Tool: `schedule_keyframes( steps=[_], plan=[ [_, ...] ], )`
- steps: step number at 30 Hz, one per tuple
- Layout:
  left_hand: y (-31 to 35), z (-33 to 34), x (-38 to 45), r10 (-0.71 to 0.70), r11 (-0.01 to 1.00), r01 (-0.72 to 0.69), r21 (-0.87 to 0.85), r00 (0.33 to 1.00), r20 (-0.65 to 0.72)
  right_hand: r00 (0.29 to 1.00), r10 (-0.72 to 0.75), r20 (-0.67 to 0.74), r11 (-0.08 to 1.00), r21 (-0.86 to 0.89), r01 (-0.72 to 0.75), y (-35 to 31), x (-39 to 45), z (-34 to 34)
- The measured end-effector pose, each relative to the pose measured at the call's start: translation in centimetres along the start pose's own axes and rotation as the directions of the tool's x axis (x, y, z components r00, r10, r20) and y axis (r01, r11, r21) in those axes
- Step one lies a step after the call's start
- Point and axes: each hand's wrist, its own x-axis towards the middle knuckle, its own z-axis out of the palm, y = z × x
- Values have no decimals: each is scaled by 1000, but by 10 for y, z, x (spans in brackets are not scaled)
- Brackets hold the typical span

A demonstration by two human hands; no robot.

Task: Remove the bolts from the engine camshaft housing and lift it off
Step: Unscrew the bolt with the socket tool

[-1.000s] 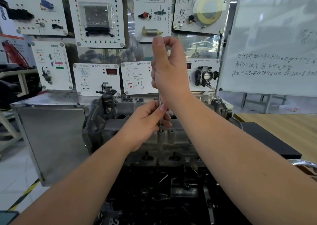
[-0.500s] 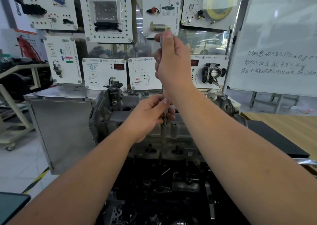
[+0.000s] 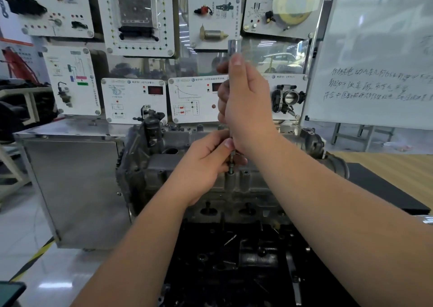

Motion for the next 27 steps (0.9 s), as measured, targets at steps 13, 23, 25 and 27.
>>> schedule_keyframes(
  steps=[13,23,25,27],
  plan=[
    [6,3,5,7,998,-4,-67,999,46,998,-68,12,963,-260,69,20,-18,-16],
    [8,9,0,77,996,-73,47,992,-99,988,-89,130,850,-507,143,20,-31,-37],
    [6,11,1,105,992,-96,77,987,-123,989,-90,120,854,-501,139,13,-26,-35],
    [5,13,1,125,990,-114,87,983,-137,991,-47,125,866,-490,103,8,-23,-34]
  ],
)
